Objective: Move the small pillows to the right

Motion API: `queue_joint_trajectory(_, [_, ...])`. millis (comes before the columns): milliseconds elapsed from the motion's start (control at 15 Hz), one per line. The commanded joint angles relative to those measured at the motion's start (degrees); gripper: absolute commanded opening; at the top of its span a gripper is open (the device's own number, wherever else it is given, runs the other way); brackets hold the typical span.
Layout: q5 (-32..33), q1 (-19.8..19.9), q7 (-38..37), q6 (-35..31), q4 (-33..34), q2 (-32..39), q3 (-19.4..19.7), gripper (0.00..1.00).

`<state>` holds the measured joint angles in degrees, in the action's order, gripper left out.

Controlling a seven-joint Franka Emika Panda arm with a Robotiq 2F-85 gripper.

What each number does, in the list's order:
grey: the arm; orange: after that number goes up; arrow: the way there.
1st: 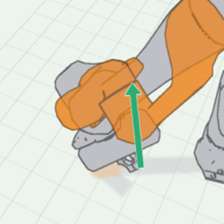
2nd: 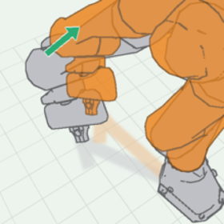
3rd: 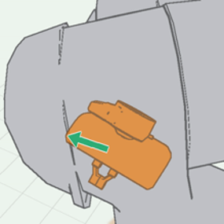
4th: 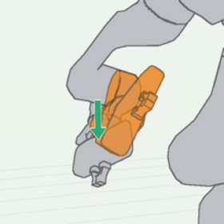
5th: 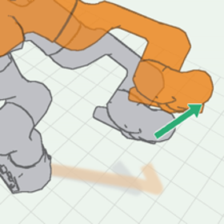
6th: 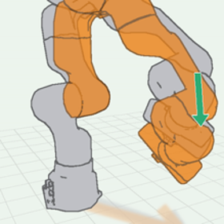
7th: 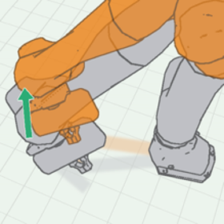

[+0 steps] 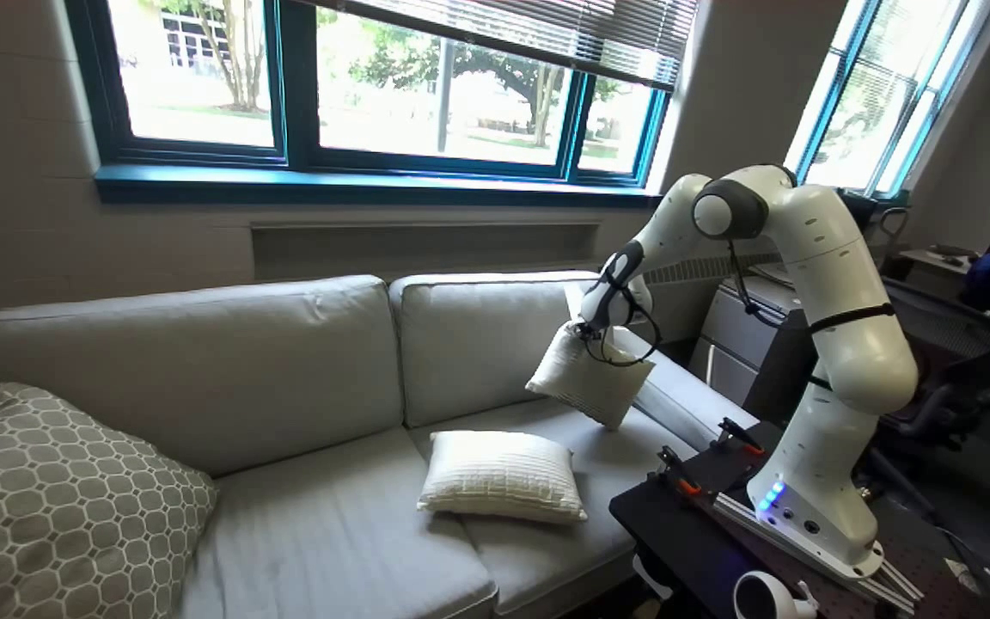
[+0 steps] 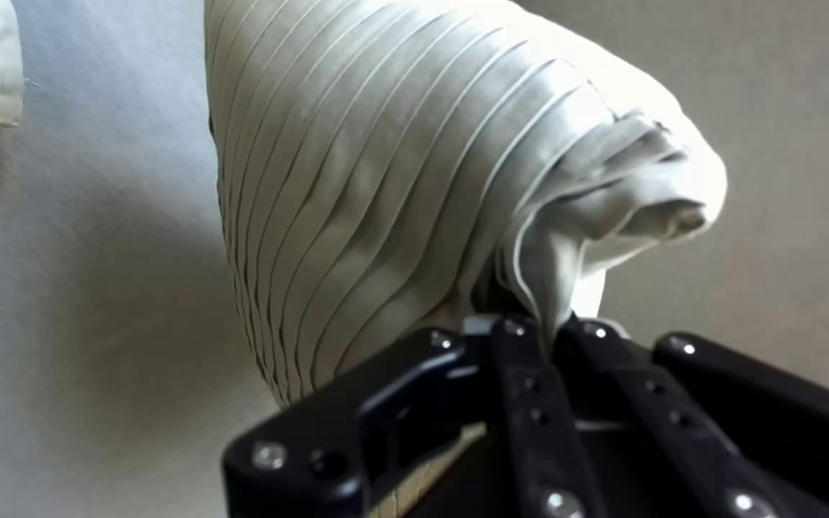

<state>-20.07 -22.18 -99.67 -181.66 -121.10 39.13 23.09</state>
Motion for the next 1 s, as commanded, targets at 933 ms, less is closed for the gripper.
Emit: queue_joint_trajectory(933, [-62.6,-65.2,6.2,-14.1,-40.3,2.2,57.3,0.04])
